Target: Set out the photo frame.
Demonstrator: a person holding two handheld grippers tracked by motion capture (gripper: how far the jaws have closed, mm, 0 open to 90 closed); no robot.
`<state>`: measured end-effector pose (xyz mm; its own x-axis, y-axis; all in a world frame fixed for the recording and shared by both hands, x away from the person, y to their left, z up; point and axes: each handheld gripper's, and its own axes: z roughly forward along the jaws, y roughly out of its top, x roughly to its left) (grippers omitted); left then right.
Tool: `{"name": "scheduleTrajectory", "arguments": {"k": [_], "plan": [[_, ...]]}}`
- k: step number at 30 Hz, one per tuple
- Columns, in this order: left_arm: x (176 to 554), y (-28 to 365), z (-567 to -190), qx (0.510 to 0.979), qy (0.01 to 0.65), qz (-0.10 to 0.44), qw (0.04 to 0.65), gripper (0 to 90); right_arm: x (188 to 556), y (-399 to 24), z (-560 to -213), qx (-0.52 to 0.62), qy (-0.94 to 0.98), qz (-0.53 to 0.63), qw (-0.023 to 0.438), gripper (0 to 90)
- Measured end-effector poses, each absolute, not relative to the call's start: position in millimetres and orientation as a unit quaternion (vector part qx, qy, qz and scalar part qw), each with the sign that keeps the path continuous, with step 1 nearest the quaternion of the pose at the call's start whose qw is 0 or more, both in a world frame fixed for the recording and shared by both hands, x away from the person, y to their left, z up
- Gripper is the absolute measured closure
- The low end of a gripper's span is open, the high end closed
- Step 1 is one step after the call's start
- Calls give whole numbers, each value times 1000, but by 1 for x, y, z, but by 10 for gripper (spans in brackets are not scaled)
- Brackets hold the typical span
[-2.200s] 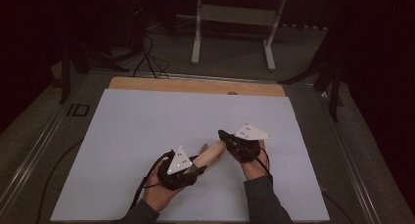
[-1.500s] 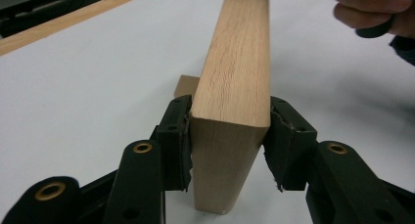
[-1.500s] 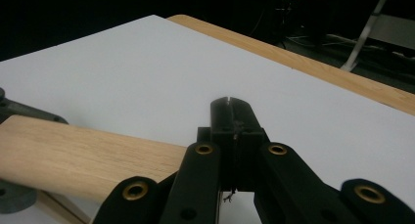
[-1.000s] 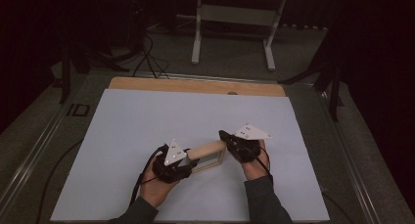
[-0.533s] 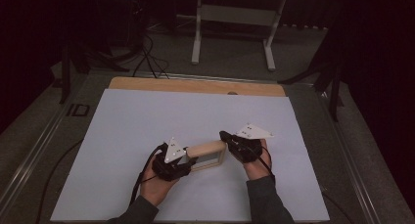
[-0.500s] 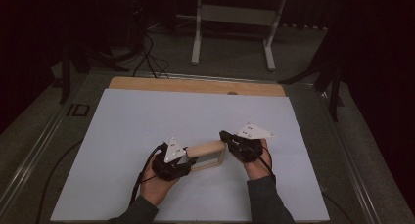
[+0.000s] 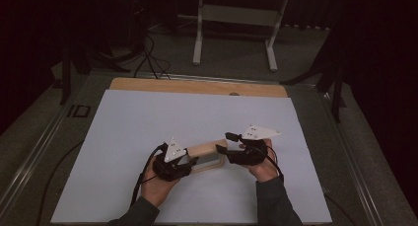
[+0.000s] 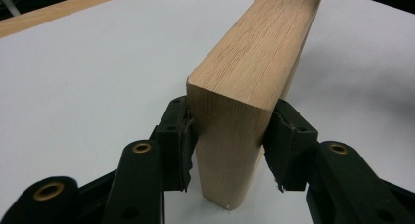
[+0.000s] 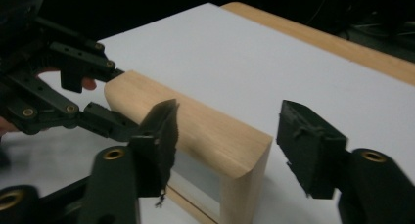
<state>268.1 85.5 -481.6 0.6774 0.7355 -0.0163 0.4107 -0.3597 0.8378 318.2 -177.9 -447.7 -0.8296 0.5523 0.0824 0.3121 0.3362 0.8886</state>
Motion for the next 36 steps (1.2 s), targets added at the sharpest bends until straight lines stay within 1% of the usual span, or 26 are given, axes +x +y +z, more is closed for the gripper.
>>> {"name": "scheduleTrajectory", "arguments": {"k": [5, 13, 14, 16, 22, 27, 36], "plan": [[268, 86, -481, 803, 357, 186, 439, 568, 321, -175, -454, 262, 819, 499, 107, 331], [269, 87, -481, 803, 359, 186, 439, 574, 326, -169, -470, 254, 836, 479, 87, 283], [269, 87, -481, 803, 359, 185, 439, 575, 327, -169, -472, 253, 837, 477, 88, 286], [269, 87, -481, 803, 358, 184, 440, 577, 328, -167, -476, 252, 841, 469, 94, 323], [272, 90, -480, 807, 354, 177, 439, 579, 327, -169, -476, 250, 841, 468, 103, 388], [278, 97, -477, 805, 360, 175, 438, 567, 325, -163, -477, 252, 839, 468, 117, 417], [289, 108, -476, 805, 358, 165, 444, 543, 322, -150, -477, 270, 832, 464, 141, 431]]}}
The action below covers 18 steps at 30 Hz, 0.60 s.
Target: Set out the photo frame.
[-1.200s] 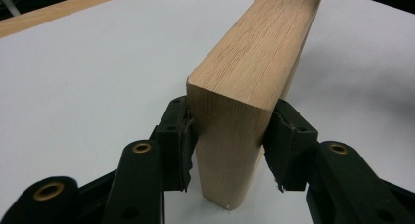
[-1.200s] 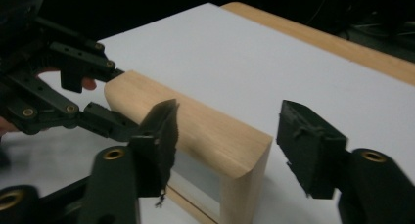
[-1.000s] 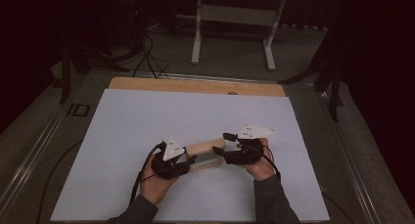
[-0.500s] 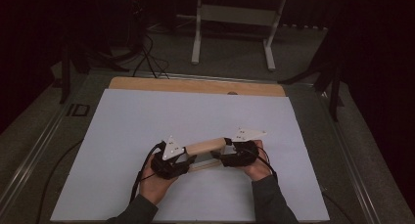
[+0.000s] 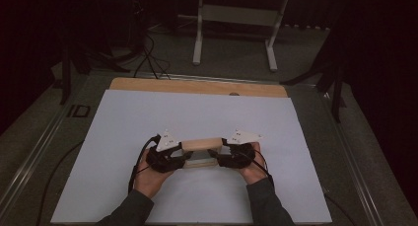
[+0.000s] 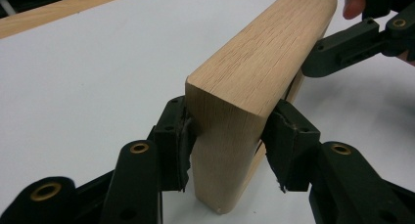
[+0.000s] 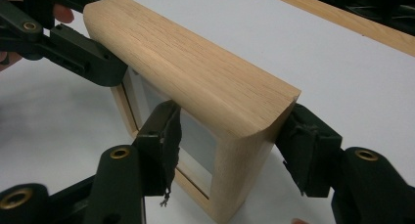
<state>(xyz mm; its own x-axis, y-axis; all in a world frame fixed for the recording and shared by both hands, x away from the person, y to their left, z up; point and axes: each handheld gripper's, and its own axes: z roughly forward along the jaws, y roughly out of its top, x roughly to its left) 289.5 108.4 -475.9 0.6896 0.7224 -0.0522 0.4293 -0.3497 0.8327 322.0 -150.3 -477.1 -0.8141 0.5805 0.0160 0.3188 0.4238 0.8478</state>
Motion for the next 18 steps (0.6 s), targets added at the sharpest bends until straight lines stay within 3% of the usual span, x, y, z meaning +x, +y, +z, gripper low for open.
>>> {"name": "scheduleTrajectory", "arguments": {"k": [18], "plan": [[325, 114, -475, 792, 367, 160, 461, 498, 340, -140, -473, 307, 814, 464, 163, 438]]}}
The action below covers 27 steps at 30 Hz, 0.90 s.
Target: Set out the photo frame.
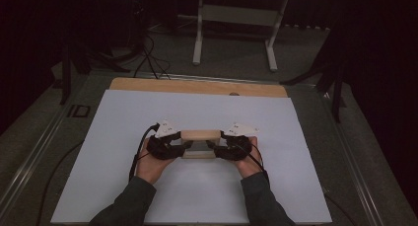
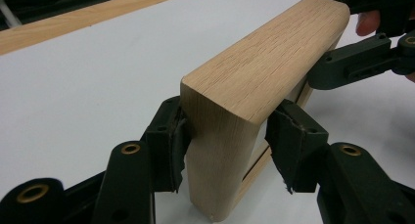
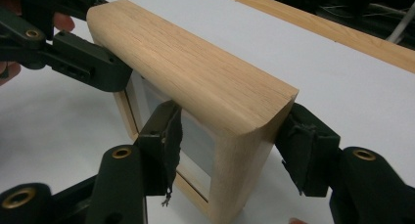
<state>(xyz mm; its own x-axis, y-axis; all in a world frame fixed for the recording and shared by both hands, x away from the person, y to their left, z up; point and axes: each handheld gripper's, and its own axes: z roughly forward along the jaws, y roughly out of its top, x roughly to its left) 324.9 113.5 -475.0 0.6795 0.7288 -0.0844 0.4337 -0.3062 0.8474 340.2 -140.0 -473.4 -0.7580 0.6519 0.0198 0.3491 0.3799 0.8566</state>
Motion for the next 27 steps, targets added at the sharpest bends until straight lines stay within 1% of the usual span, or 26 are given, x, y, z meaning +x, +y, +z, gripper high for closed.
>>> {"name": "scheduleTrajectory", "arguments": {"k": [14, 27], "plan": [[343, 125, -477, 782, 383, 156, 467, 475, 356, -126, -475, 329, 804, 470, 159, 439], [355, 127, -483, 776, 390, 144, 473, 465, 365, -124, -479, 342, 800, 468, 154, 441]]}}
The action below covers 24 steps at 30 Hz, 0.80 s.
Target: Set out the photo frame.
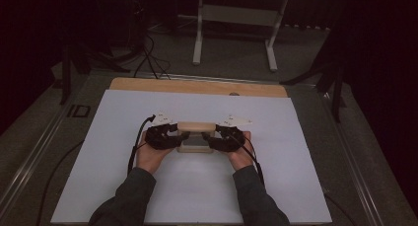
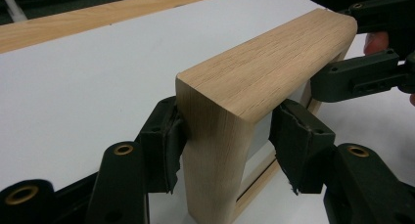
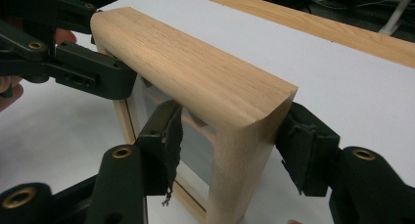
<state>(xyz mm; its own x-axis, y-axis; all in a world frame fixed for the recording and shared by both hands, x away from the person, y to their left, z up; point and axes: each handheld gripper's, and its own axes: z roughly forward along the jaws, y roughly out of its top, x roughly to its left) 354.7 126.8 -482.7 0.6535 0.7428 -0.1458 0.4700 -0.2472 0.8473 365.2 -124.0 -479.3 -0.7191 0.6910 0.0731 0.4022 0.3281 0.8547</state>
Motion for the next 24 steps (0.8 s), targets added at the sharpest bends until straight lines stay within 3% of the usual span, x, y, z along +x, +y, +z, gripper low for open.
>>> {"name": "scheduleTrajectory", "arguments": {"k": [24], "plan": [[366, 124, -487, 751, 431, 137, 481, 436, 383, -126, -481, 347, 802, 468, 132, 450]]}}
